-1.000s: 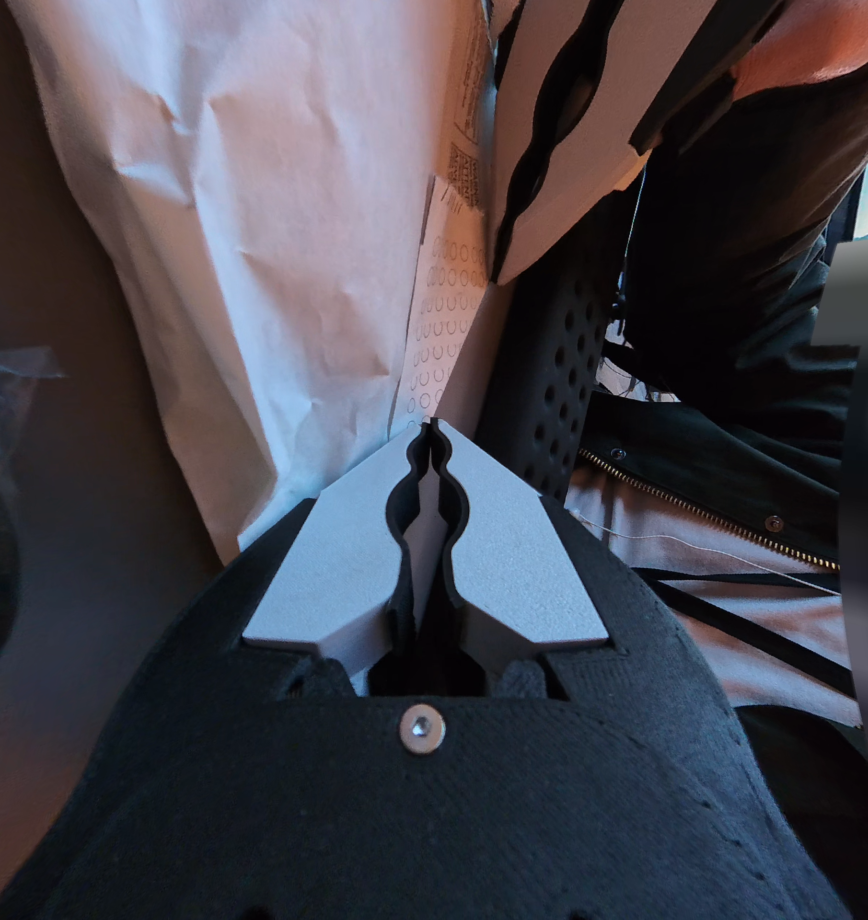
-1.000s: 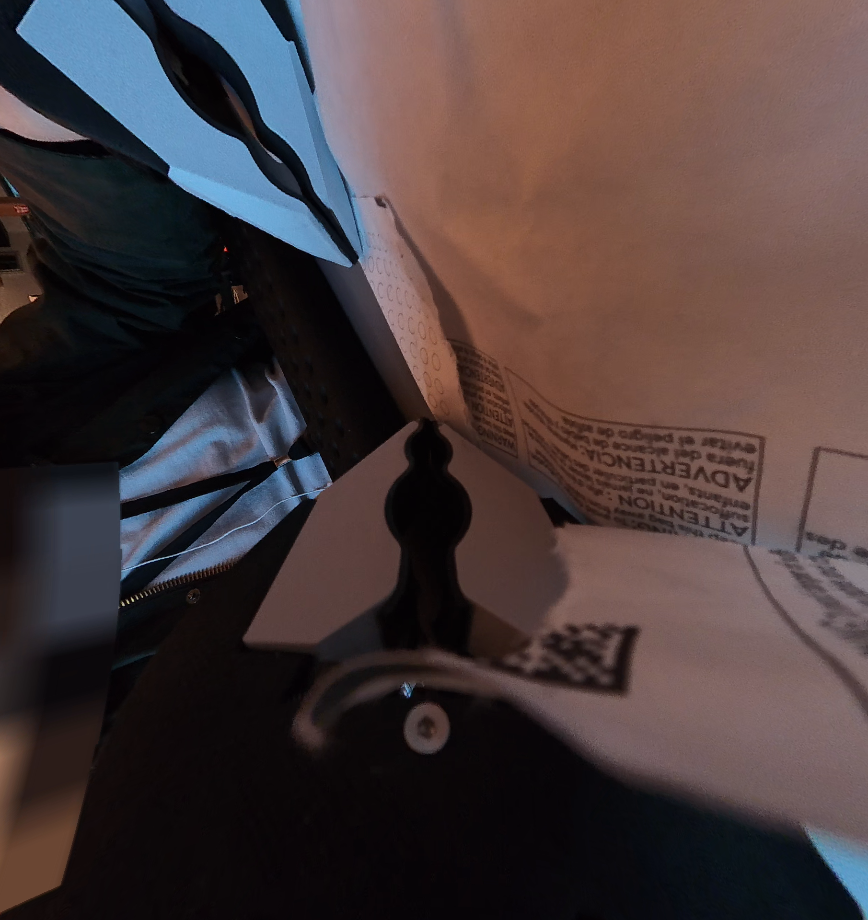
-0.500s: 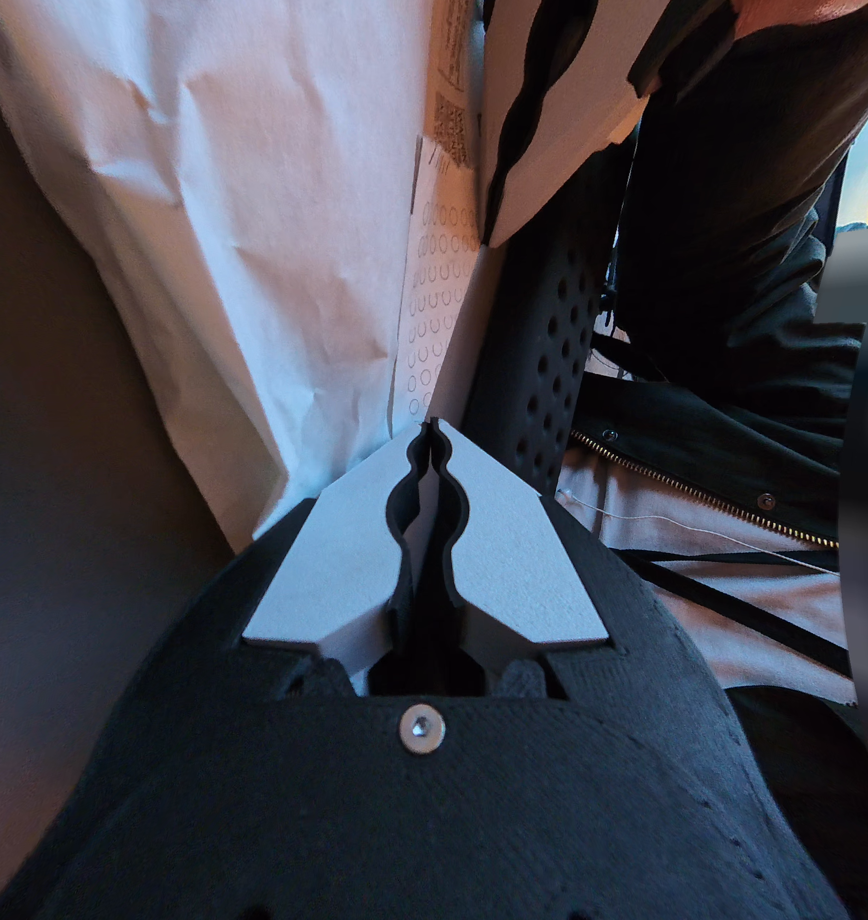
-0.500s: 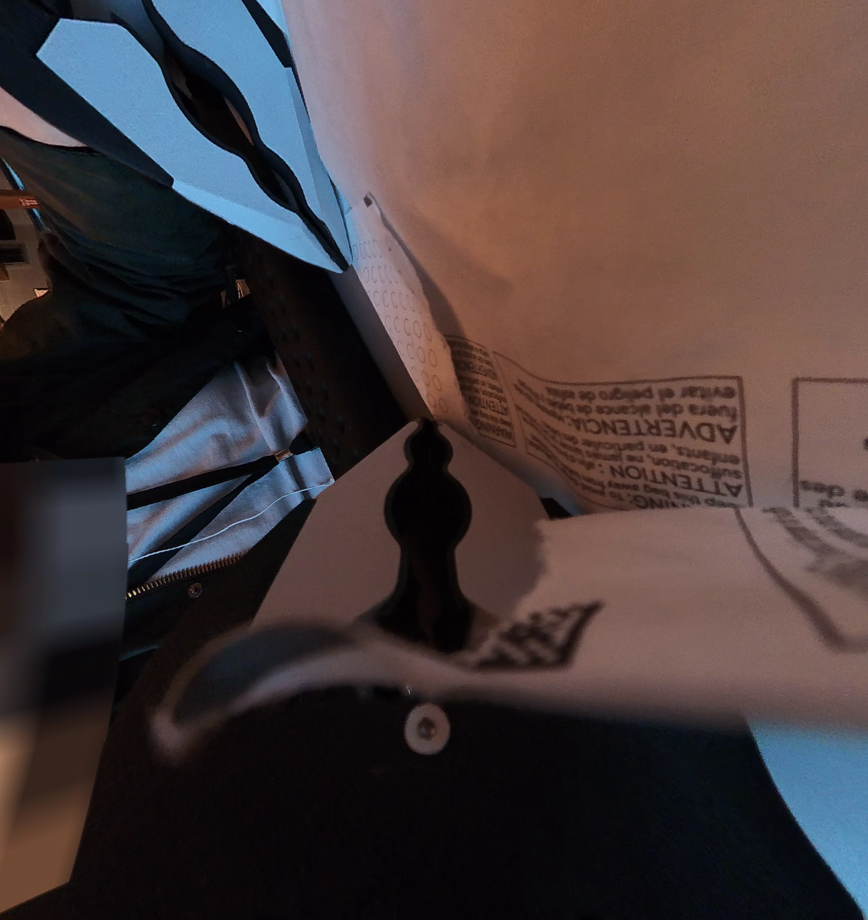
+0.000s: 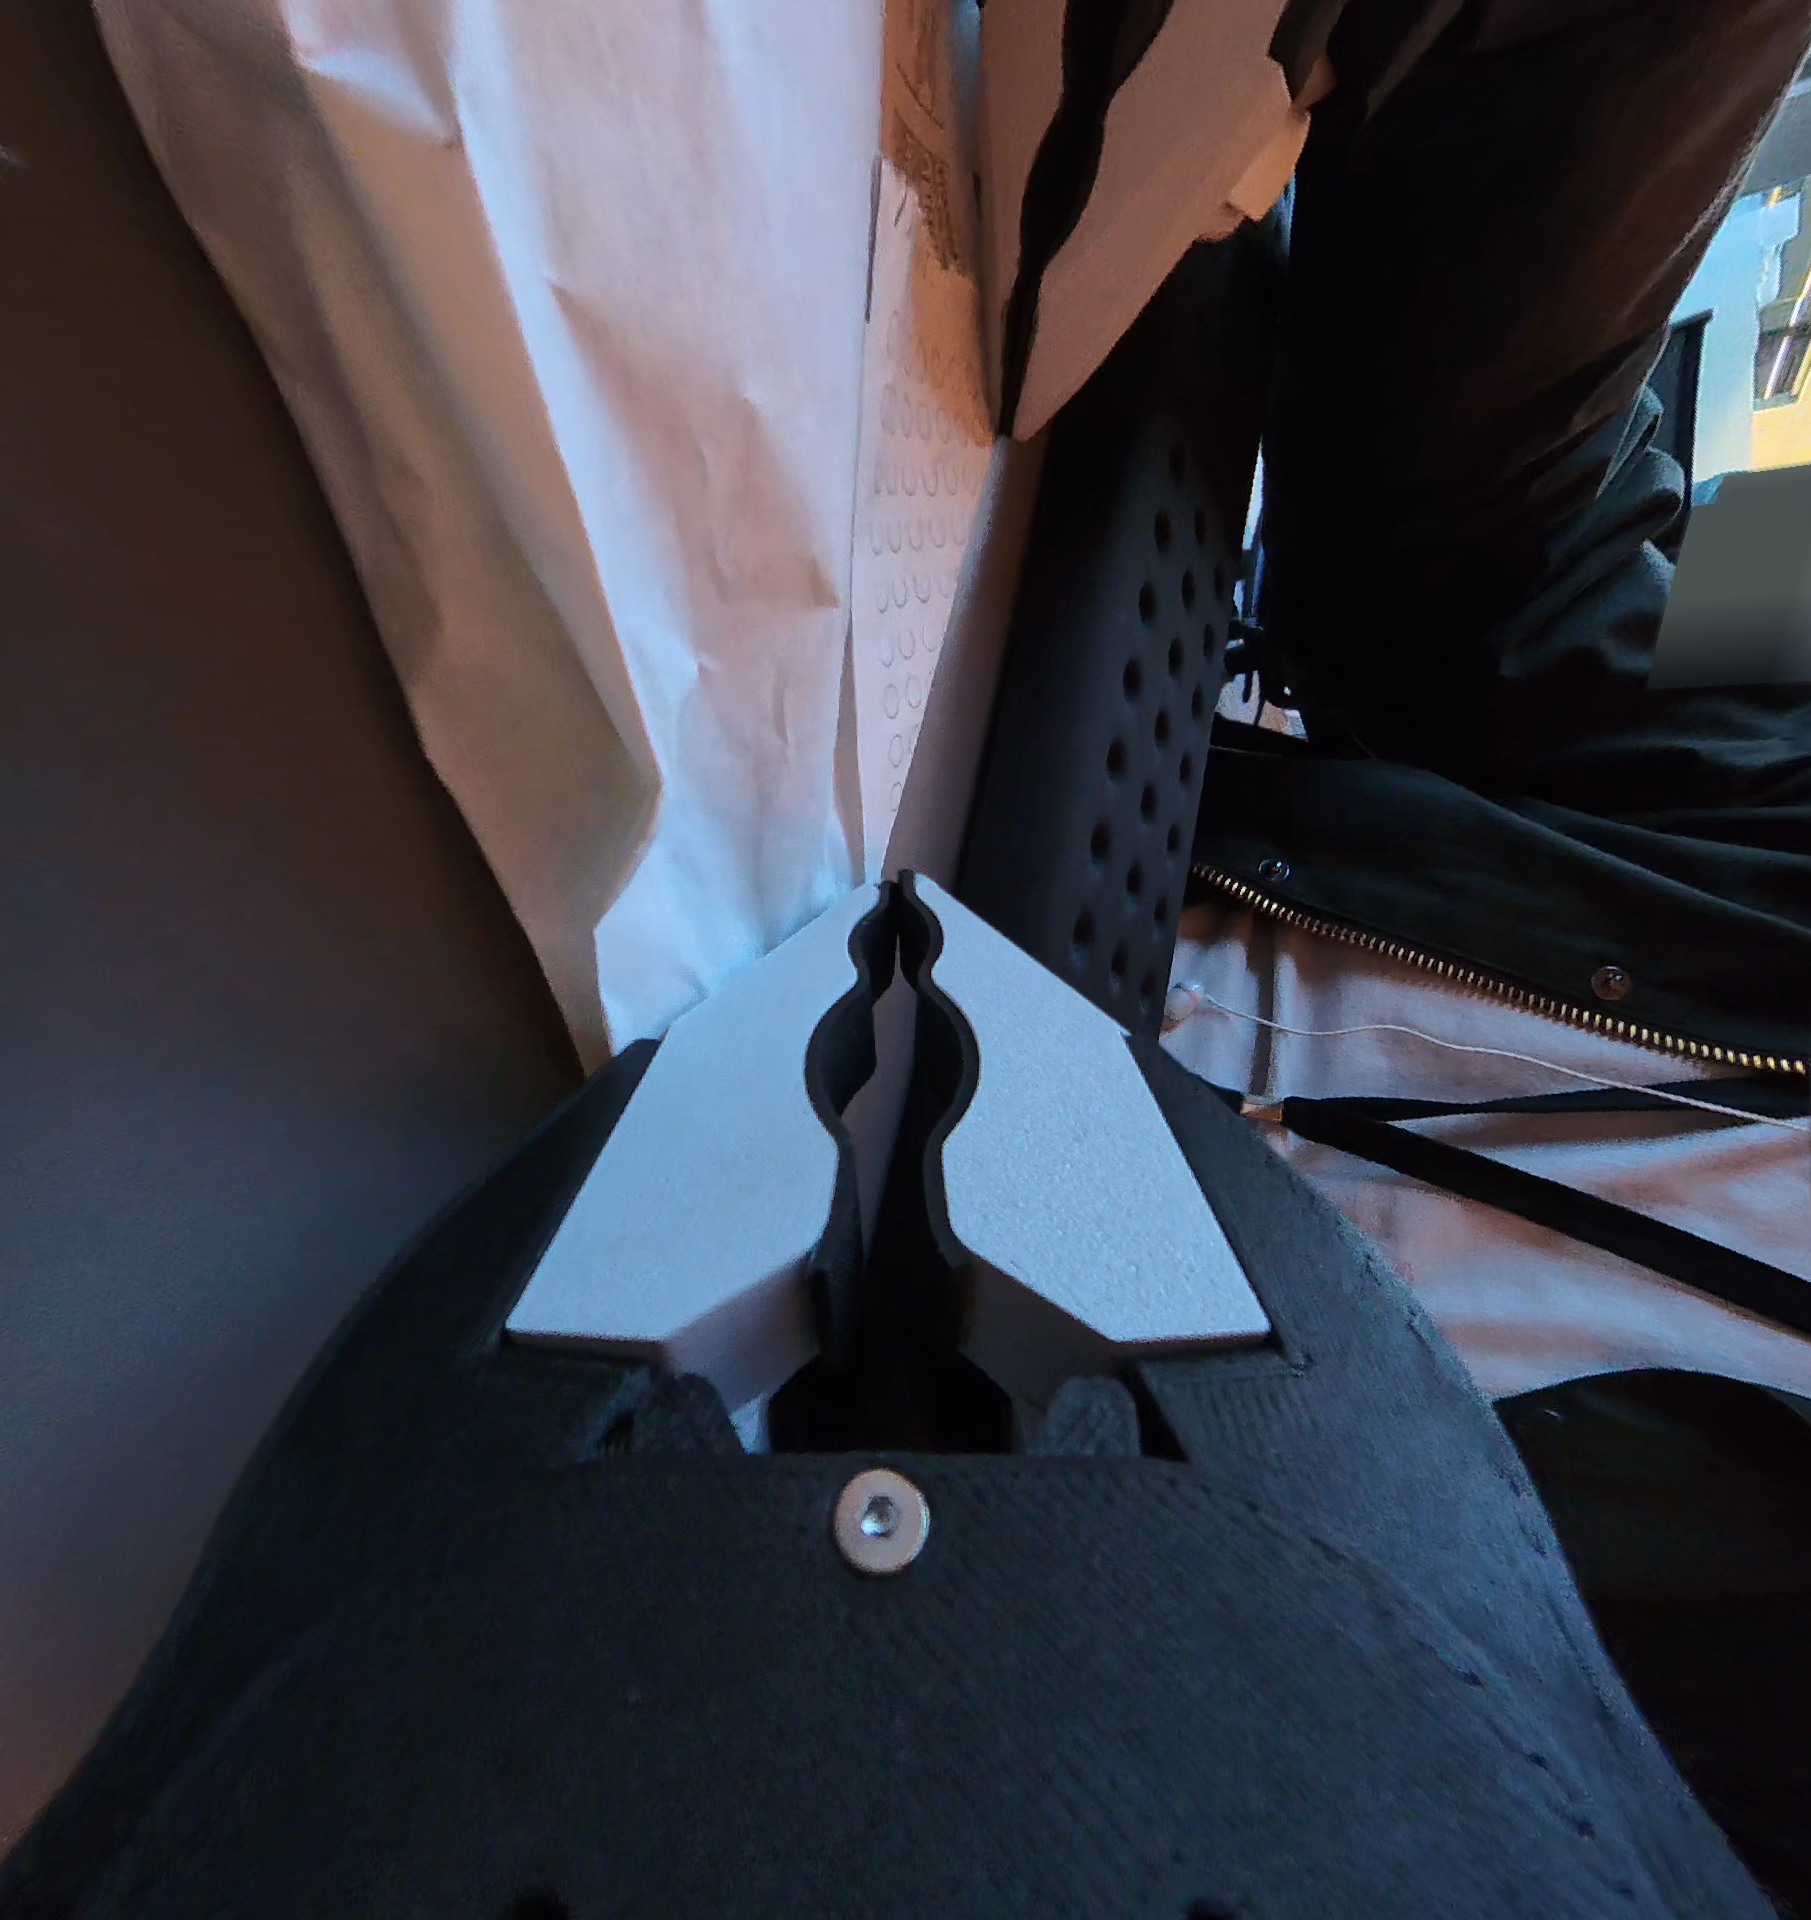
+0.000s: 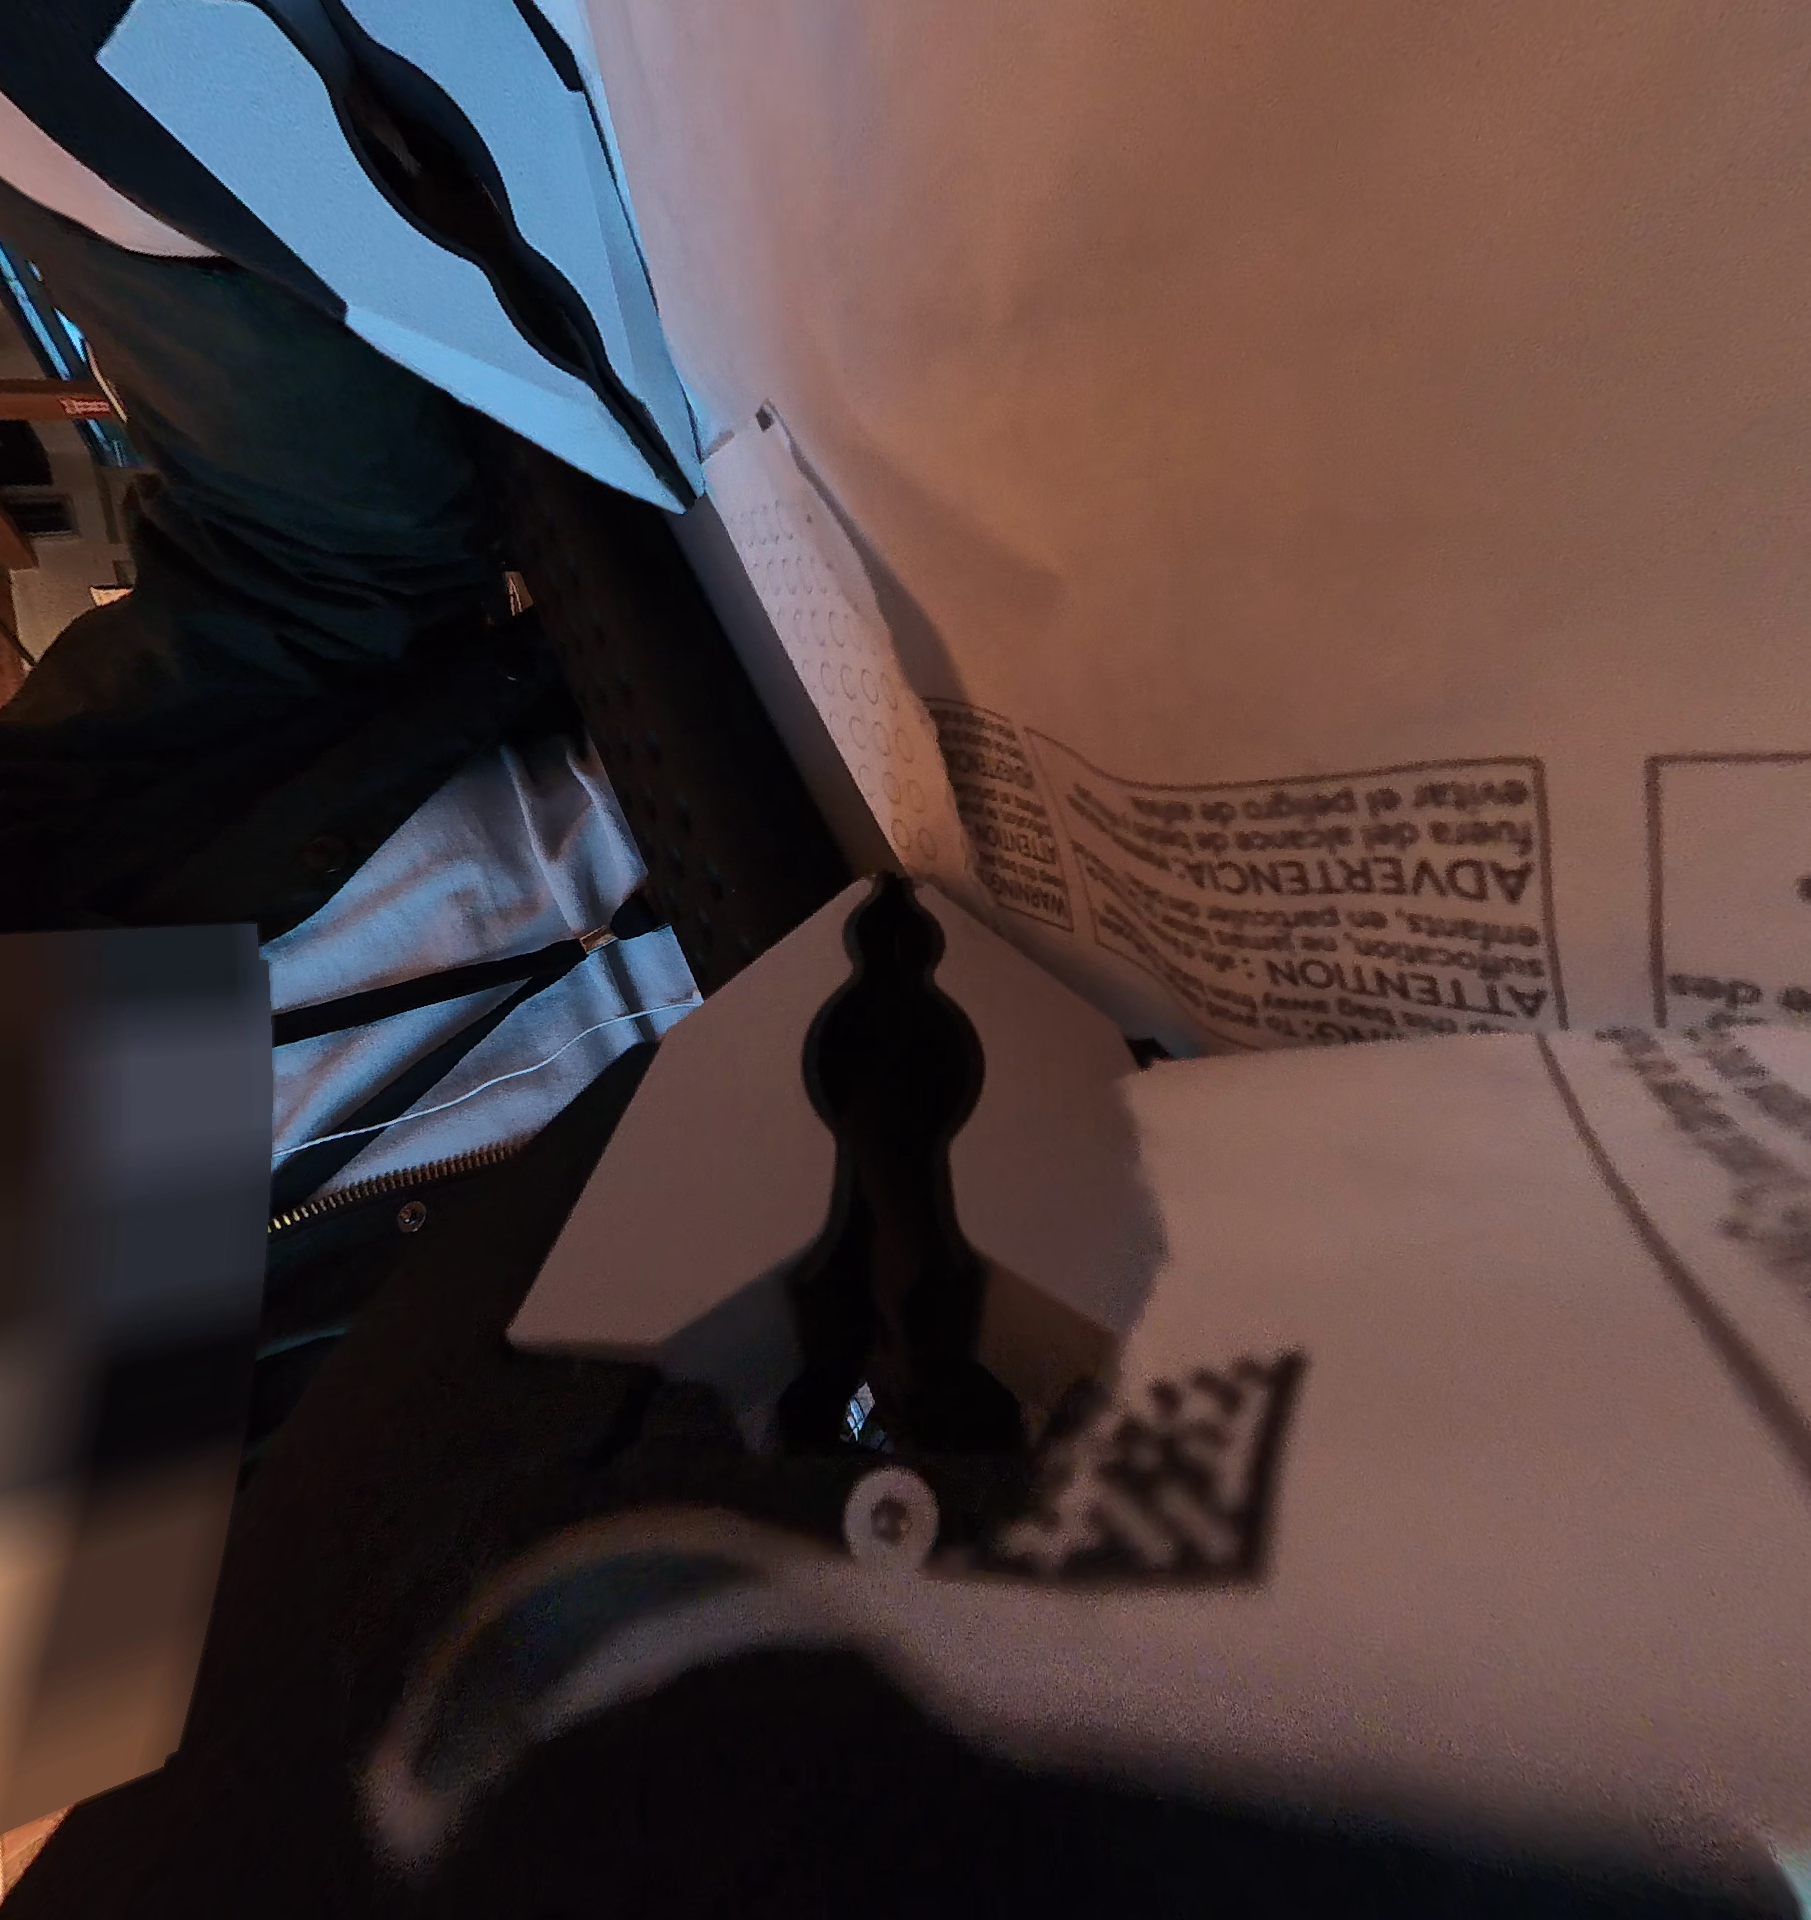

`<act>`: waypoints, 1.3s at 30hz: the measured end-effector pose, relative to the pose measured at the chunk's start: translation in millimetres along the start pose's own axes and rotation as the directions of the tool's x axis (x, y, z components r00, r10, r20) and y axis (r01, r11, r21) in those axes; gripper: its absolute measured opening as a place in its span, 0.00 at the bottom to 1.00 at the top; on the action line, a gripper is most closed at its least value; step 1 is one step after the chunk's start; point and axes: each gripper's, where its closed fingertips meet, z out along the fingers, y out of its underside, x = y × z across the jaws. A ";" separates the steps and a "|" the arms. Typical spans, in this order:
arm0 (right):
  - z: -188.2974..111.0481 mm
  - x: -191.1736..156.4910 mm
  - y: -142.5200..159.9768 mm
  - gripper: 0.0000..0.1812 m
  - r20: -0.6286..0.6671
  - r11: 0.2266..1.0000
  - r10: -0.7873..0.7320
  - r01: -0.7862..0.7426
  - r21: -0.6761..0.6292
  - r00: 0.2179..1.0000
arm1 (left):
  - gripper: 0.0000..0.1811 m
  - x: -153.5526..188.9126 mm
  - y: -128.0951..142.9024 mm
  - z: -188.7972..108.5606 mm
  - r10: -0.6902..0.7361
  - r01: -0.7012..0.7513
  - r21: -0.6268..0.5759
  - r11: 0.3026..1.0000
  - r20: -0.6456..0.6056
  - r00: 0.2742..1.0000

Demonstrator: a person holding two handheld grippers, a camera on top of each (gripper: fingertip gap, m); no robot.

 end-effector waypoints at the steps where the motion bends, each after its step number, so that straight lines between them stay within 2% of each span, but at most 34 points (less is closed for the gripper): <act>1: 0.0 0.0 0.0 0.53 -0.001 1.000 -0.001 0.001 -0.002 1.000 | 0.00 0.6 3.4 0.1 0.009 -0.009 -0.009 1.000 -0.003 1.000; 6: -0.2 -0.3 -0.5 0.15 0.000 1.000 -0.002 0.002 0.000 1.000 | 0.00 3.2 21.0 -4.5 0.045 -0.045 -0.021 0.999 0.002 0.999; 8: -0.1 -1.2 -0.4 0.00 -0.028 0.997 -0.078 0.078 -0.003 0.997 | 0.00 1.3 20.6 -7.0 0.087 -0.087 -0.008 0.996 0.058 0.995; 10: -1.4 -6.4 -0.4 0.00 -0.058 0.984 -0.178 0.179 0.008 0.982 | 0.00 6.3 15.3 -9.2 0.160 -0.162 0.009 0.987 0.127 0.979; 13: -22.3 -65.9 -3.2 0.00 0.086 0.917 -0.374 0.354 0.184 0.924 | 0.00 29.0 -7.7 -14.1 0.308 -0.335 0.083 0.939 0.234 0.922; 14: -34.9 -76.5 -0.8 0.00 0.046 0.874 -0.446 0.425 0.235 0.894 | 0.00 35.5 -16.0 -15.4 0.371 -0.412 0.095 0.906 0.286 0.883; 15: -50.0 -76.5 -0.9 0.00 -0.059 0.823 -0.502 0.497 0.274 0.863 | 0.00 41.6 -23.6 -15.0 0.440 -0.496 0.095 0.863 0.340 0.831; 16: -68.7 -65.5 -5.5 0.00 -0.216 0.772 -0.516 0.559 0.302 0.829 | 0.01 46.2 -31.4 -12.6 0.498 -0.573 0.091 0.814 0.397 0.771; 18: -110.1 -26.6 -13.8 0.00 -0.508 0.710 -0.445 0.636 0.301 0.737 | 0.01 46.8 -39.9 -1.3 0.576 -0.678 0.033 0.735 0.498 0.648; 20: -132.9 5.2 -16.0 0.00 -0.609 0.712 -0.372 0.636 0.297 0.701 | 0.04 36.7 -44.5 14.1 0.619 -0.716 -0.066 0.695 0.562 0.549; 22: -129.0 18.9 -21.8 0.00 -0.595 0.707 -0.381 0.638 0.306 0.708 | 0.14 27.7 -49.5 30.4 0.639 -0.716 -0.129 0.686 0.578 0.509; 24: -116.2 28.6 -30.1 0.00 -0.623 0.686 -0.430 0.685 0.245 0.654 | 0.20 18.6 -55.5 40.9 0.647 -0.708 -0.171 0.685 0.590 0.483; 27: -102.0 28.3 -51.0 0.01 -0.688 0.617 -0.475 0.765 0.184 0.549 | 0.20 10.3 -61.3 46.5 0.669 -0.718 -0.213 0.663 0.599 0.440; 30: -80.1 44.9 -56.1 0.03 -0.677 0.669 -0.520 0.742 0.057 0.521 | 0.20 7.9 -64.0 44.2 0.682 -0.728 -0.229 0.646 0.602 0.416; 35: -77.4 47.1 -60.4 0.00 -0.694 0.679 -0.516 0.734 0.025 0.502 | 0.18 1.7 -59.5 32.7 0.691 -0.737 -0.237 0.633 0.602 0.400; 39: -75.9 45.6 -61.3 0.00 -0.749 0.608 -0.519 0.794 0.017 0.413 | 0.13 -3.9 -56.8 22.7 0.712 -0.744 -0.297 0.599 0.623 0.325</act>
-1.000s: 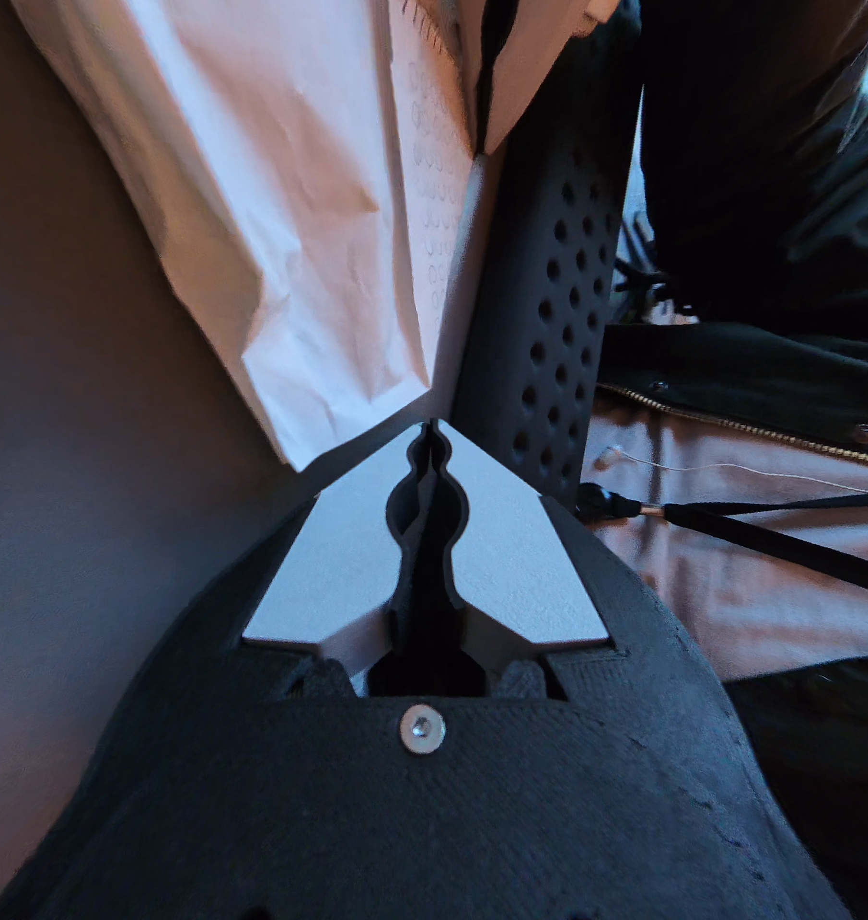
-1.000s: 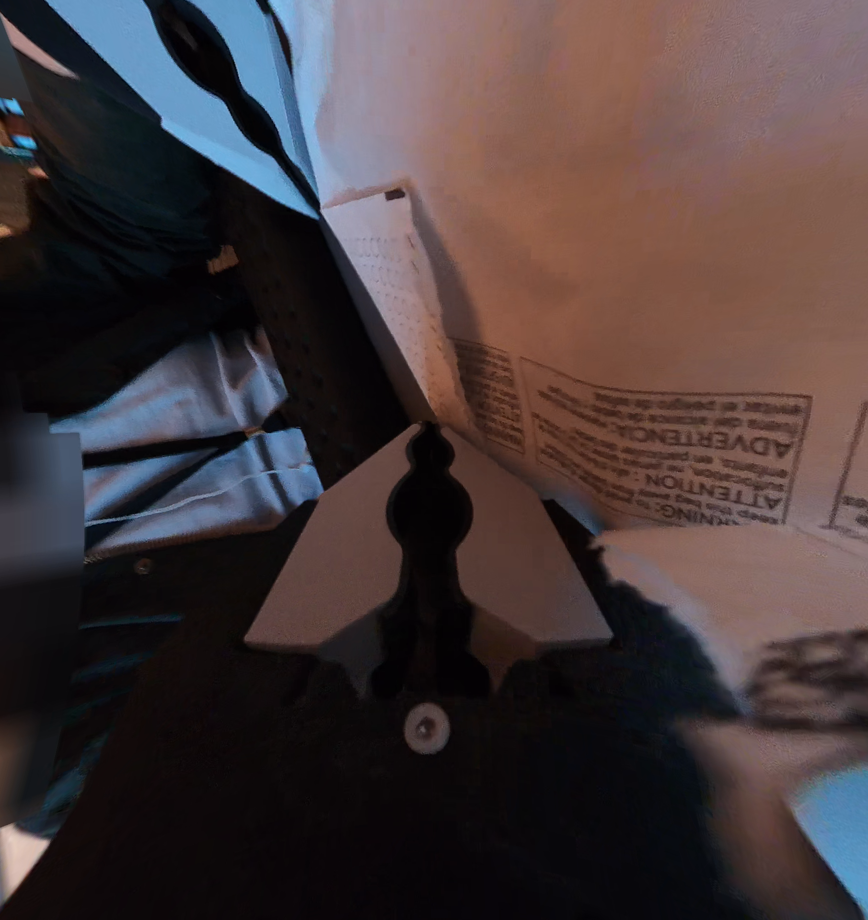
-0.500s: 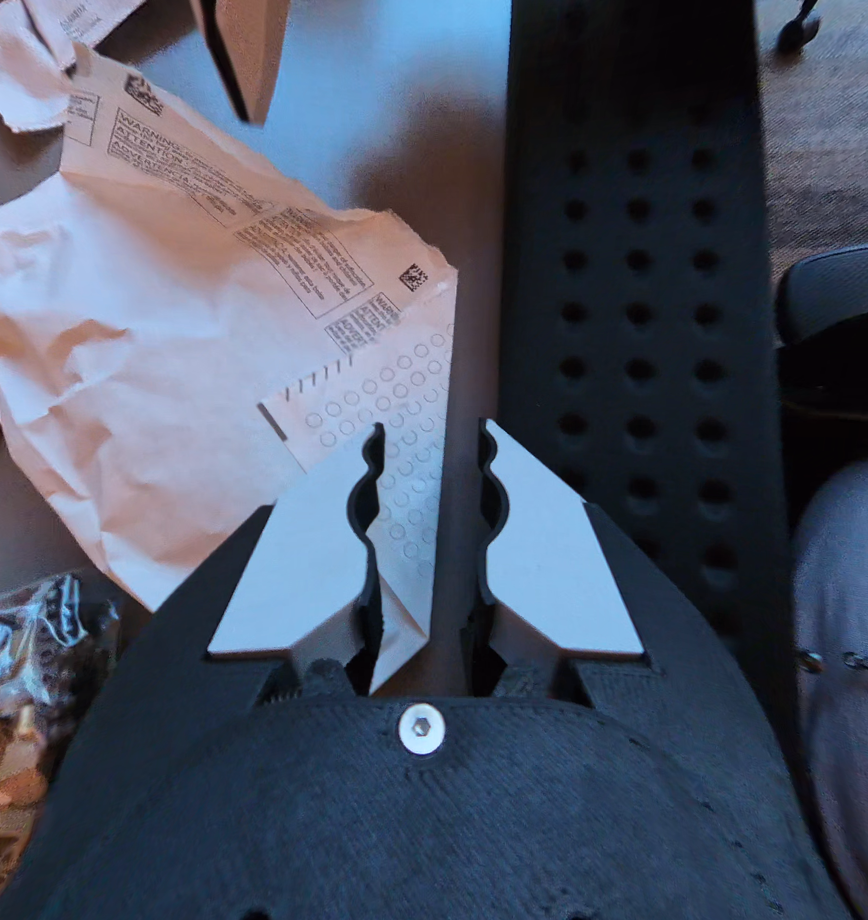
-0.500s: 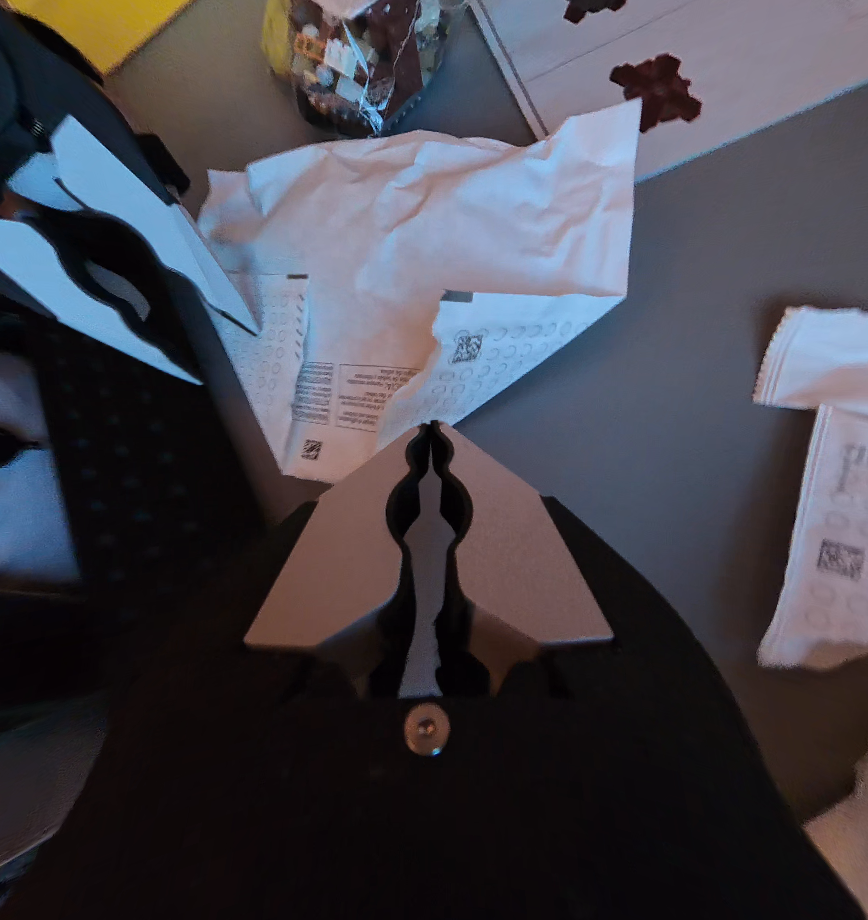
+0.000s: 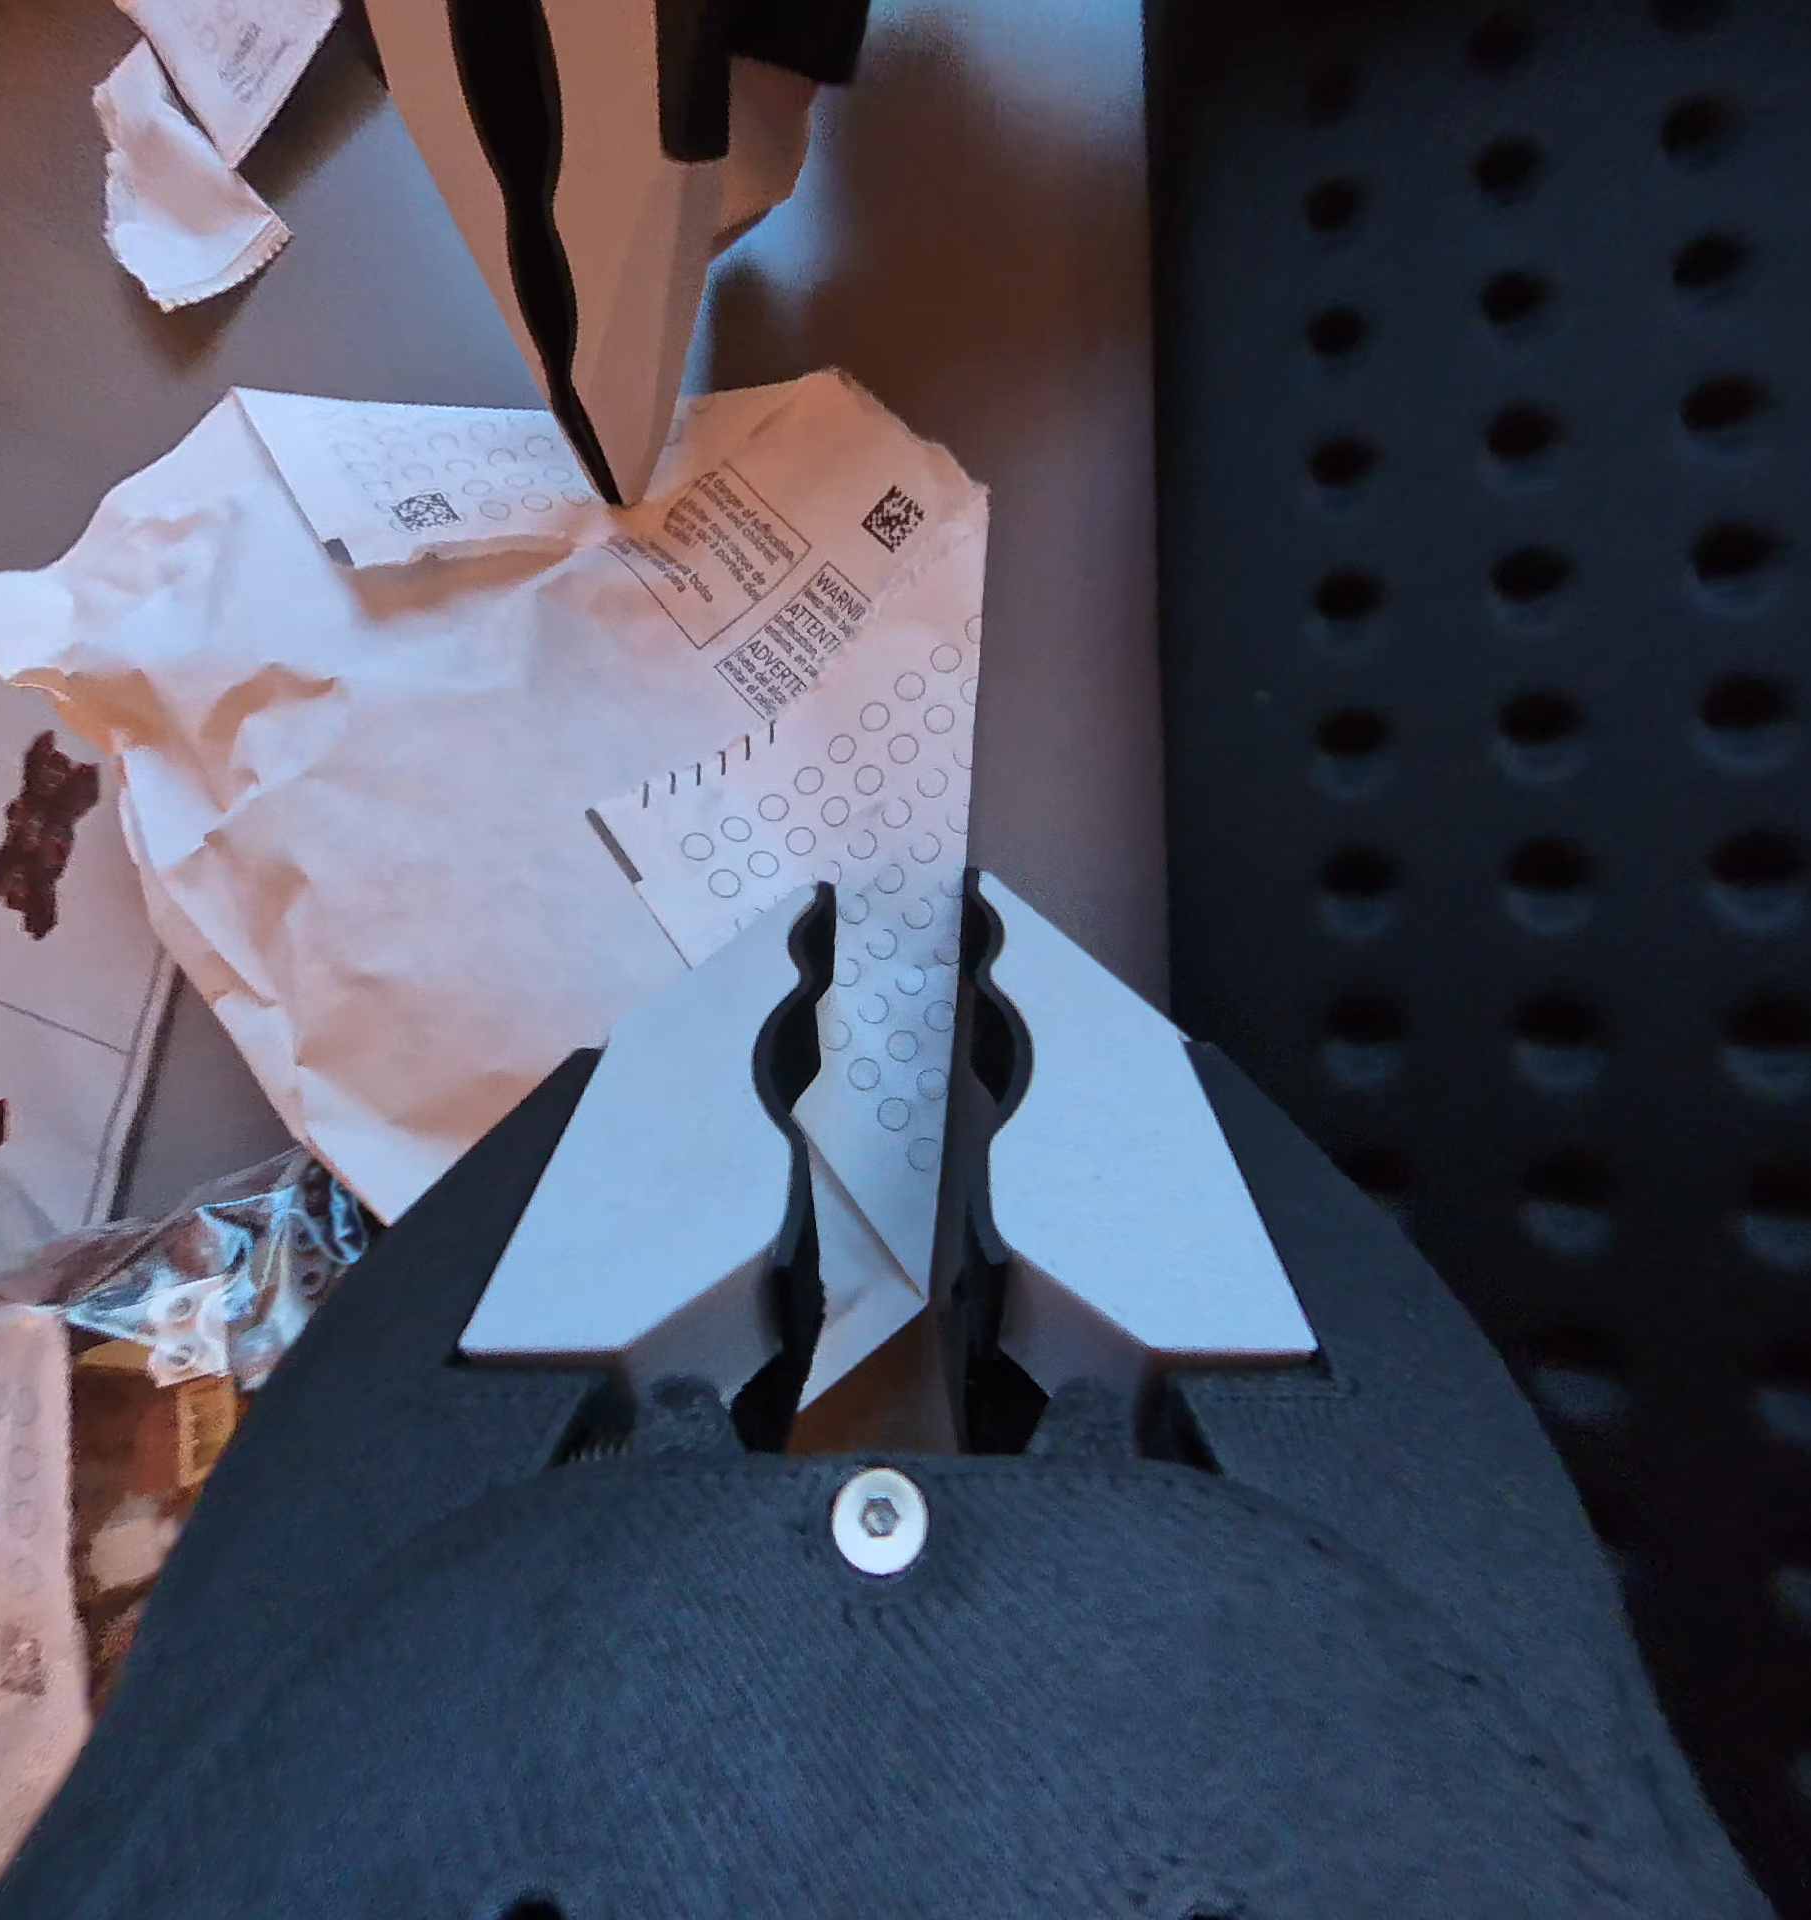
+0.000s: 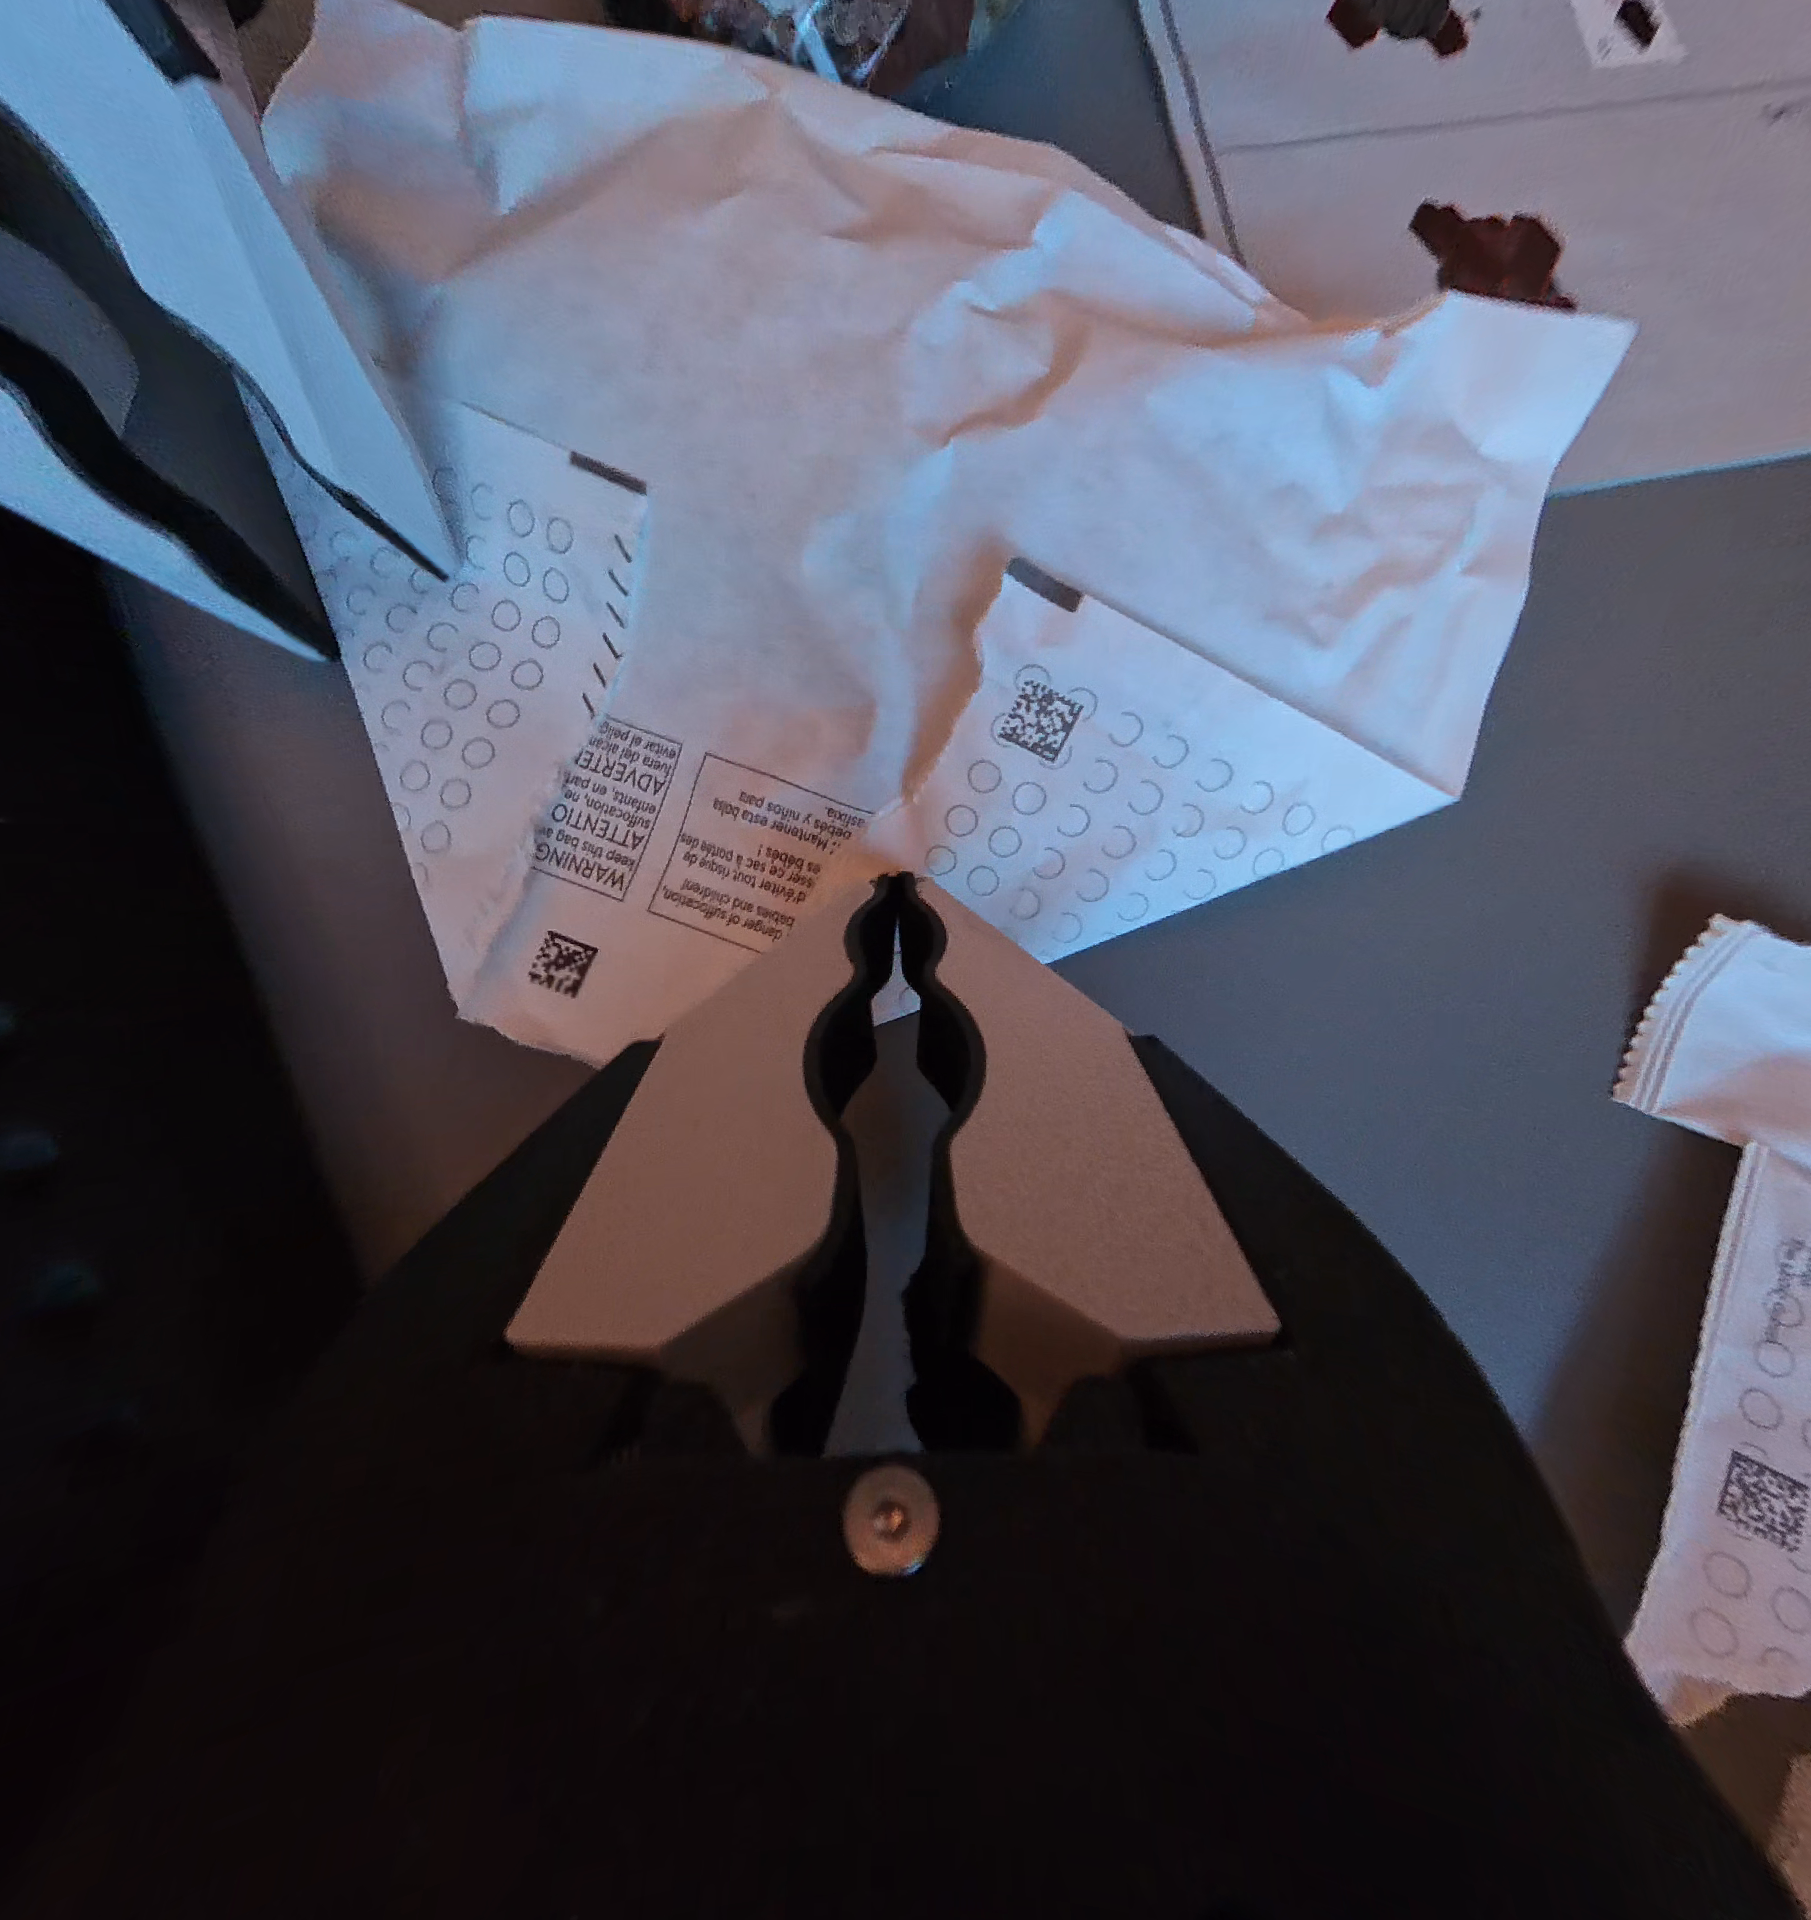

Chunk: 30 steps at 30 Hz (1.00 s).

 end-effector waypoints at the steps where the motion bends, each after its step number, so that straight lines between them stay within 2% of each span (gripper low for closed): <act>1: 0.2 -0.2 -0.1 0.00 -0.019 1.000 -0.017 0.017 0.012 1.000 | 0.12 -0.4 0.7 -0.5 0.015 -0.014 -0.009 1.000 0.012 1.000; 5: 0.0 -0.4 0.2 0.00 -0.024 1.000 0.025 -0.025 0.014 0.999 | 0.04 4.8 1.0 -0.5 0.077 -0.076 -0.026 0.997 0.034 0.996; 9: -3.4 -3.5 3.3 0.01 0.008 1.000 -0.016 0.016 0.000 1.000 | 0.00 1.5 6.3 -1.6 0.108 -0.106 -0.027 0.994 0.073 0.991; 11: -5.7 -6.8 4.5 0.03 0.032 0.999 -0.053 0.053 -0.003 0.998 | 0.00 -0.1 8.5 -2.7 0.037 -0.037 0.000 0.999 0.039 0.999; 13: -9.0 -5.6 4.0 0.09 0.026 0.996 -0.090 0.090 0.012 0.996 | 0.00 -0.4 9.1 -3.9 -0.073 0.074 0.043 0.996 -0.033 0.997; 16: -20.8 -12.8 -1.5 0.15 0.051 0.985 -0.153 0.148 0.089 0.987 | 0.00 -2.7 9.1 -9.0 -0.215 0.229 0.095 0.969 -0.140 0.967; 18: -28.5 -22.5 -1.8 0.18 0.098 0.978 -0.174 0.160 0.136 0.980 | 0.00 -5.6 10.1 -13.2 -0.254 0.275 0.122 0.954 -0.167 0.953; 21: -31.7 -28.8 8.2 0.25 0.101 0.970 -0.218 0.205 0.129 0.971 | 0.00 -9.5 11.7 -18.6 -0.271 0.296 0.141 0.945 -0.169 0.948; 24: -25.4 -35.2 15.8 0.30 0.062 0.955 -0.282 0.274 0.109 0.957 | 0.00 -12.5 6.1 -25.8 -0.299 0.332 0.181 0.926 -0.188 0.936; 26: -22.4 -38.6 9.2 0.31 0.005 0.934 -0.336 0.333 0.128 0.942 | 0.00 -15.0 2.2 -30.8 -0.321 0.361 0.206 0.909 -0.206 0.925; 30: -20.6 -34.4 -5.1 0.26 -0.153 0.871 -0.459 0.478 0.117 0.875 | 0.00 -21.0 -5.9 -43.3 -0.352 0.411 0.266 0.872 -0.243 0.904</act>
